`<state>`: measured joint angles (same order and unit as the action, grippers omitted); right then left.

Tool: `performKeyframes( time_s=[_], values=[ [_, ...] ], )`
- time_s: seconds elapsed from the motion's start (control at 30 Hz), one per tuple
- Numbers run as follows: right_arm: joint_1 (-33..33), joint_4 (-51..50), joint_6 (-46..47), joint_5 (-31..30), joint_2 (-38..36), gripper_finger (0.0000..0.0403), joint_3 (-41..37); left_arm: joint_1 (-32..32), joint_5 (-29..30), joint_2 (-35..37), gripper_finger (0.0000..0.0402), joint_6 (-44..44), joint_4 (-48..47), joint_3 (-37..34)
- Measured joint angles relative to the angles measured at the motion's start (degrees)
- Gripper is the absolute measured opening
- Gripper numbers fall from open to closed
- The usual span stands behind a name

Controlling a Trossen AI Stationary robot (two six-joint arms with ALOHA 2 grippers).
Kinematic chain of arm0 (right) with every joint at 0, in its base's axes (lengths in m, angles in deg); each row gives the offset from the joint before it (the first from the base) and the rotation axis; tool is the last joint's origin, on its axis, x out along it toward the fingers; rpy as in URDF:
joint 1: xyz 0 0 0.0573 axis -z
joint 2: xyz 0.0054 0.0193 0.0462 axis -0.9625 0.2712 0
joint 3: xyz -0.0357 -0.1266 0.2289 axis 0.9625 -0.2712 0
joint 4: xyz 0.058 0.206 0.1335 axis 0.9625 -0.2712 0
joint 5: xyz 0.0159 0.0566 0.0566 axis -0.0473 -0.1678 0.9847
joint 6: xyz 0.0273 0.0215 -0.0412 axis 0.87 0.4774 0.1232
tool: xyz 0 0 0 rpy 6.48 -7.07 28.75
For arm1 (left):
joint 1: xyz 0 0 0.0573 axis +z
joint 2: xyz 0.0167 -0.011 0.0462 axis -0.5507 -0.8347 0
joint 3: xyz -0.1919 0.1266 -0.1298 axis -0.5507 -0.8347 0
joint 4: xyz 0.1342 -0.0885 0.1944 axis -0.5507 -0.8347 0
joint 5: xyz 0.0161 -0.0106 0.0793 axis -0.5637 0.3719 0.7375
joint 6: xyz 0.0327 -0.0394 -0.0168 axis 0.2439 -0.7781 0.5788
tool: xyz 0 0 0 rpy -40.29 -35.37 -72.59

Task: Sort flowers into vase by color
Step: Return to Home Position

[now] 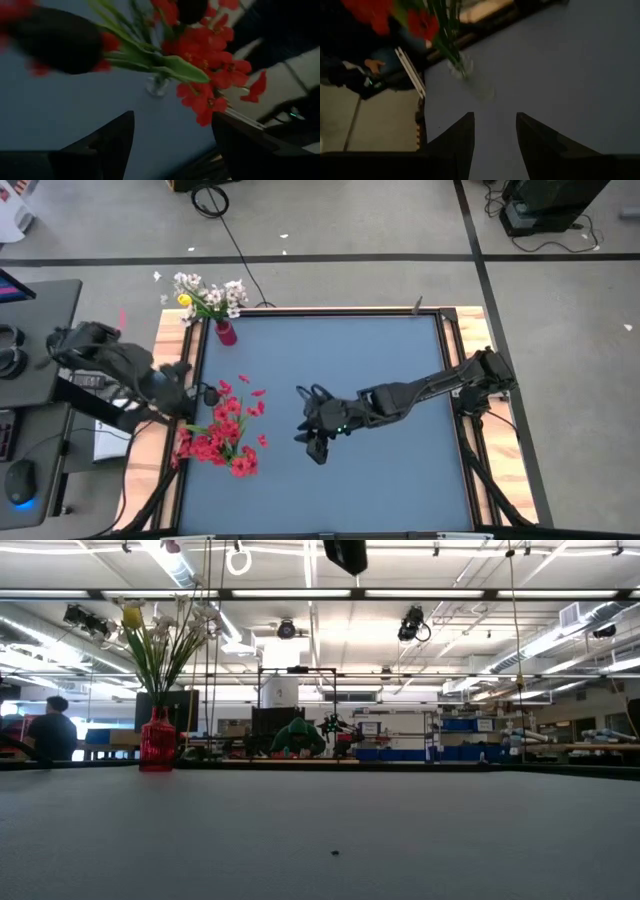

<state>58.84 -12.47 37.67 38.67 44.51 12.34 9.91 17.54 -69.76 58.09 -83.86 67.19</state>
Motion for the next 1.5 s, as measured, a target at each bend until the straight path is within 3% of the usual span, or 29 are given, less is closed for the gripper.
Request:
performKeyframes(
  time_s=[0.17, 0.3, 0.5, 0.7, 0.8, 1.07, 1.3, 1.5],
  values=[
    [2.67, -0.45, -1.44, -0.24, -2.27, 0.0152, 3.65, 0.0, 10.94, 1.99, 0.0271, -2.47, -0.17, 5.12],
    [4.19, -1.15, -6.12, -5.8, -7.13, 0.015, 4.16, 0.02, 21.94, 4.03, 0.0248, -1.7, 0.82, 8.26],
    [5.08, -7.81, -12.56, -12.67, -16.3, 0.0134, 3.78, 0.02, 30.18, 7.19, 0.0132, 2.76, 8.34, 8.66],
    [5.65, -9.76, -19.69, -16.28, -24.95, 0.0037, 0.43, 0.02, 36.15, 7.85, 0.0012, 6.08, 20.22, 5.71],
    [7.08, -8.54, -23.43, -15.82, -29.09, 0.001, -1.9, 0.02, 36.58, 6.68, 0.0008, 9.62, 27.87, 1.63],
    [13.7, -6.98, -25.64, -6.81, -39.93, 0.0006, -10.67, 2.36, 40.64, 7.91, 0.0002, 5.79, 34.78, -6.78],
    [18.82, 3.55, -26.94, 1.55, -47.41, 0.001, -22.15, 3.54, 39.59, 12.6, 0.0001, 5.09, 42.72, -16.62],
    [21.92, 1.1, -26.75, -3.48, -48.82, 0.0015, -27.21, 3.54, 38.41, 17.67, 0.0001, 5.24, 47.43, -26.35]
  ],
)
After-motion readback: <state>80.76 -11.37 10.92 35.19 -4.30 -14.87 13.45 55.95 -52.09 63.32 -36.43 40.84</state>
